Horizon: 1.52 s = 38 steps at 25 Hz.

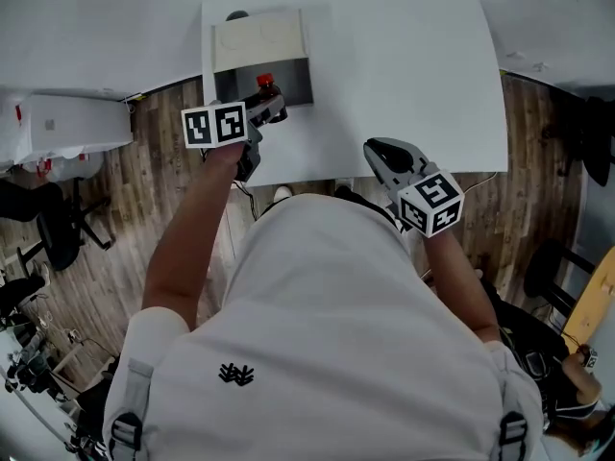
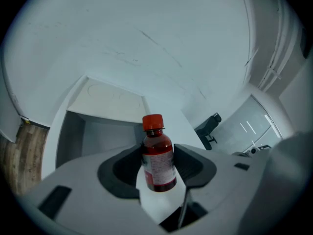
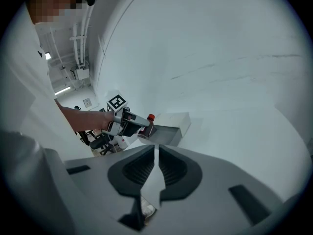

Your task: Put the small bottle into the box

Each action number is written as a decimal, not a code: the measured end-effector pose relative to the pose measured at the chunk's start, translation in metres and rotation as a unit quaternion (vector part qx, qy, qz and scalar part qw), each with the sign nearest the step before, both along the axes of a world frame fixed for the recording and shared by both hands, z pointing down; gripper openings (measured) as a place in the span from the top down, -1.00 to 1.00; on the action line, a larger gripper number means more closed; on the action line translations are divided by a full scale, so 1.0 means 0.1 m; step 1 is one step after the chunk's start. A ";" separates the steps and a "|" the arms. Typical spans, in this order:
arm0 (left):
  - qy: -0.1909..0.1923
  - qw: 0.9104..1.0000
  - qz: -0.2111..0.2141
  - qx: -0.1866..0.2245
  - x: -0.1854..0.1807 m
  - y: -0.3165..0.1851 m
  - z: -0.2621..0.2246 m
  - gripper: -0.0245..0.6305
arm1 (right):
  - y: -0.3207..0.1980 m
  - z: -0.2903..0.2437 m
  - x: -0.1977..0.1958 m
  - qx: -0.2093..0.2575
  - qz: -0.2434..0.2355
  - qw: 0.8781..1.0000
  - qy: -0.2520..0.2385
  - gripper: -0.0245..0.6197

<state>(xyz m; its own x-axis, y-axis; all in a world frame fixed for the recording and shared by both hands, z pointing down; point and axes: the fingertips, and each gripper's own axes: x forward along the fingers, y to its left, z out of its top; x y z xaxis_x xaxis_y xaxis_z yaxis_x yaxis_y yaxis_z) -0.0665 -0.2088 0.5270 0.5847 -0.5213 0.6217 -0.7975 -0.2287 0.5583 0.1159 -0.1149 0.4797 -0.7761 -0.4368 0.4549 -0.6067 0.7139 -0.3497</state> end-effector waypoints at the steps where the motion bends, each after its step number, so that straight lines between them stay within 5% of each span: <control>1: -0.006 1.000 -0.003 -0.005 0.01 -0.06 0.05 0.28 | -0.05 0.02 0.07 -0.006 0.003 1.000 -0.004 0.83; 15: -0.088 0.993 -0.027 -0.074 0.06 -0.50 0.68 0.28 | -0.43 0.22 0.41 -0.042 -0.038 0.998 -0.036 0.83; 38: -0.200 0.959 0.007 -0.199 0.00 -0.41 1.23 0.27 | -0.66 0.41 0.52 -0.072 -0.052 0.994 -0.058 0.83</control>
